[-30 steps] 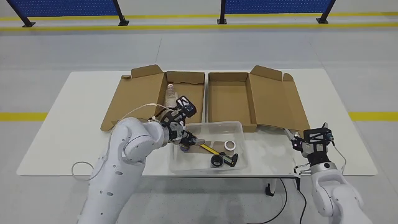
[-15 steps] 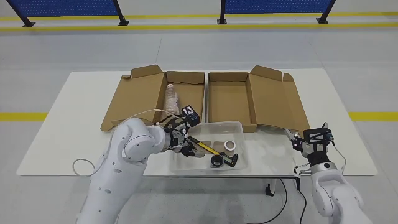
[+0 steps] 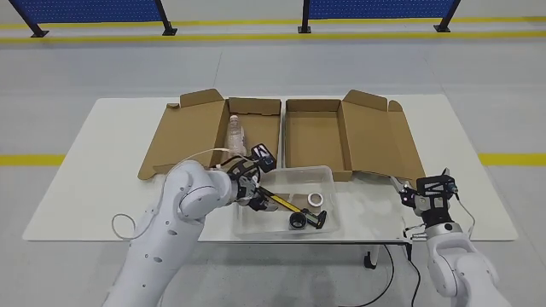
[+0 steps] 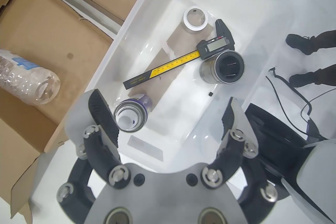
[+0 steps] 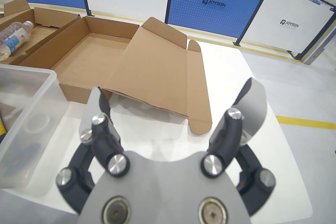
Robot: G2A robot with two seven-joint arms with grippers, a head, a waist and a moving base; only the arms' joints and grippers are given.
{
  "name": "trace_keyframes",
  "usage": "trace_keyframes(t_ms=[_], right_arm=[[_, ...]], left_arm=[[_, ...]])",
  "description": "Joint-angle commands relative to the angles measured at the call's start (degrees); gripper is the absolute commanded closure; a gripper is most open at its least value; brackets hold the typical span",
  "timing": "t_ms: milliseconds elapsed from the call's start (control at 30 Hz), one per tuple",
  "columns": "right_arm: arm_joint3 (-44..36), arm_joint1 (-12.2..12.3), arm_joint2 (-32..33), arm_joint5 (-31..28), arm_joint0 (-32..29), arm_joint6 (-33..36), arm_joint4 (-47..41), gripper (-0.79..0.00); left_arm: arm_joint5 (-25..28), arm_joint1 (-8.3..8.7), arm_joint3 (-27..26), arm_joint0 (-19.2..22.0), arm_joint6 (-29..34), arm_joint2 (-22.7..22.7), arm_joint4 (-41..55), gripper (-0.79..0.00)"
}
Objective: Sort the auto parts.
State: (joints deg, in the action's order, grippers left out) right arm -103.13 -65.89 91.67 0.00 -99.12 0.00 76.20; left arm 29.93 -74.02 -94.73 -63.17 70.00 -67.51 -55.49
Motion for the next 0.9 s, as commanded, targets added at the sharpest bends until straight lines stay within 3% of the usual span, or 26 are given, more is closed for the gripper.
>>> trace_keyframes(t_ms=[0, 867], right_arm=[[0.0, 0.0, 0.0, 0.0, 0.0, 0.0, 0.0, -0.785], [0.0, 0.0, 0.0, 0.0, 0.0, 0.0, 0.0, -0.785]], left_arm=[[0.03, 0.15, 0.83, 0.58, 0.03, 0.54, -1.03, -0.785], [-0.46, 1.46, 5.4, 3.22, -0.68, 5.14, -0.82, -0.785]])
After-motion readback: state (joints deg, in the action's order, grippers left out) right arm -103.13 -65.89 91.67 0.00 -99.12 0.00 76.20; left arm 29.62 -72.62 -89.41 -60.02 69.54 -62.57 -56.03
